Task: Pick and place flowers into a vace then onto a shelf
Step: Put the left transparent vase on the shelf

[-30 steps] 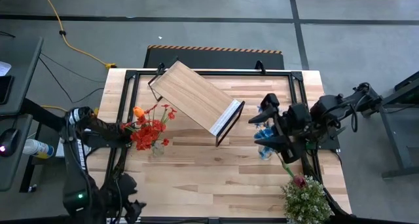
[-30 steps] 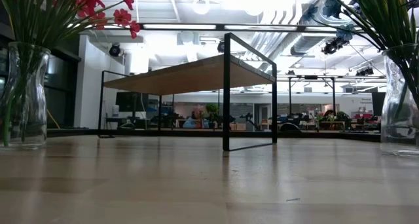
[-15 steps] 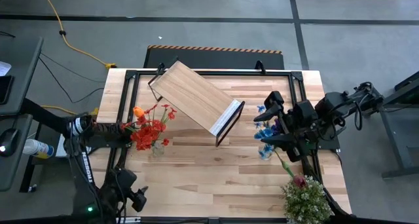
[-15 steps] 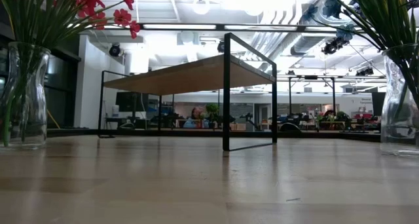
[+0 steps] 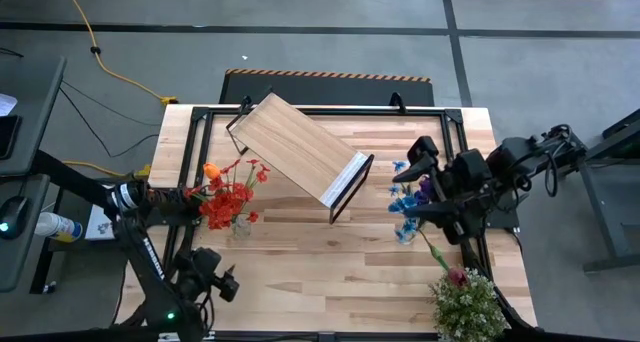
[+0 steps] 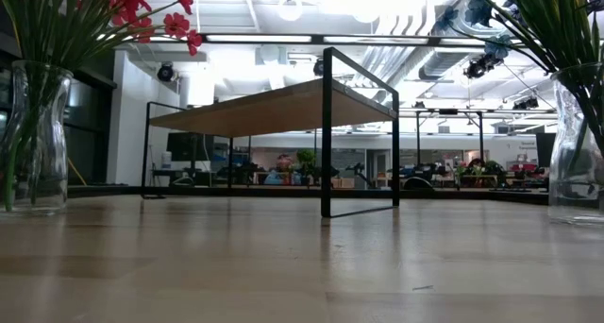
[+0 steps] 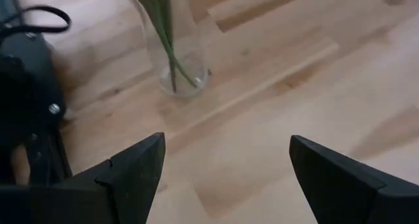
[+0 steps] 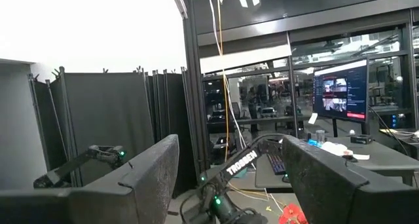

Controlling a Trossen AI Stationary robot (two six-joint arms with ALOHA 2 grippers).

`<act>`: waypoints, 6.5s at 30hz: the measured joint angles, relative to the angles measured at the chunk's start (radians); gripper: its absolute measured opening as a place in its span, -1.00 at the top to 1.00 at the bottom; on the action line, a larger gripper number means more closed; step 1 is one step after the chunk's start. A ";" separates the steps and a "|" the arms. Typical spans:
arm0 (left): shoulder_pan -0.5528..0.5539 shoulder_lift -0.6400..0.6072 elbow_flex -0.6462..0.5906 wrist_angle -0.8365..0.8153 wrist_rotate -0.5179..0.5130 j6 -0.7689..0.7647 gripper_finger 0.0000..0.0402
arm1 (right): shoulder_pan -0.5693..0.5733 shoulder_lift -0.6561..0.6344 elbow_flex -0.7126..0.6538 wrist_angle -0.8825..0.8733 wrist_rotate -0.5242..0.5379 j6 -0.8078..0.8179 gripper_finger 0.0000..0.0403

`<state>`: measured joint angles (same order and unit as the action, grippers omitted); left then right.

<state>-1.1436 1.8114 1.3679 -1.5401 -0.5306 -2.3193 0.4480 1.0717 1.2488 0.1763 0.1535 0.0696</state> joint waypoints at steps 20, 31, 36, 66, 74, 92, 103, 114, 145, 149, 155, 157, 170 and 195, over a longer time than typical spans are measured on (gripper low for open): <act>0.056 0.000 -0.059 -0.015 -0.032 -0.020 -0.78 | -0.005 -0.033 0.000 -0.007 0.000 -0.024 -0.30; 0.070 0.000 -0.159 -0.015 -0.088 -0.127 -0.78 | -0.005 -0.035 0.000 -0.016 0.000 -0.019 -0.30; 0.070 0.000 -0.197 -0.008 -0.090 -0.130 -0.78 | -0.005 -0.035 0.000 -0.015 0.000 -0.018 -0.30; 0.139 0.001 -0.312 0.011 -0.250 -0.120 -0.78 | -0.005 -0.035 0.000 -0.005 0.084 -0.025 -0.30; 0.138 0.000 -0.330 0.023 -0.256 -0.119 -0.78 | -0.005 -0.034 0.000 -0.006 0.084 -0.026 -0.30; 0.156 0.001 -0.412 0.050 -0.306 -0.120 -0.78 | -0.005 -0.032 0.000 -0.008 0.130 -0.024 -0.30; 0.156 0.001 -0.460 0.054 -0.342 -0.120 -0.78 | -0.005 -0.031 0.000 -0.011 0.132 -0.026 -0.30; 0.157 0.001 -0.505 0.056 -0.360 -0.117 -0.78 | -0.005 -0.030 0.000 -0.020 0.129 -0.026 -0.30; 0.260 -0.029 -0.483 0.022 -0.484 -0.060 0.03 | -0.002 -0.030 -0.001 -0.061 0.136 -0.026 -0.30; 0.260 -0.081 -0.437 -0.028 -0.526 -0.034 0.03 | -0.002 -0.030 -0.001 -0.051 0.136 -0.026 -0.30; 0.260 -0.207 -0.390 -0.027 -0.656 0.055 0.03 | -0.002 -0.030 -0.001 -0.024 0.136 -0.026 -0.30; 0.262 -0.252 -0.361 -0.037 -0.687 0.102 0.03 | -0.002 -0.030 -0.001 -0.015 0.134 -0.025 -0.30; 0.452 -0.355 -0.024 -0.031 -0.880 0.573 0.03 | -0.002 -0.038 -0.002 0.038 0.126 -0.025 -0.30; 1.089 -0.362 0.110 0.475 -0.879 1.163 0.03 | -0.002 -0.224 -0.002 0.021 0.132 -0.146 -0.30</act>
<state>-0.0548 1.4498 1.4776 -1.0655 -1.4095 -1.1561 0.4458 0.8482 1.2472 0.1976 0.2860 -0.0765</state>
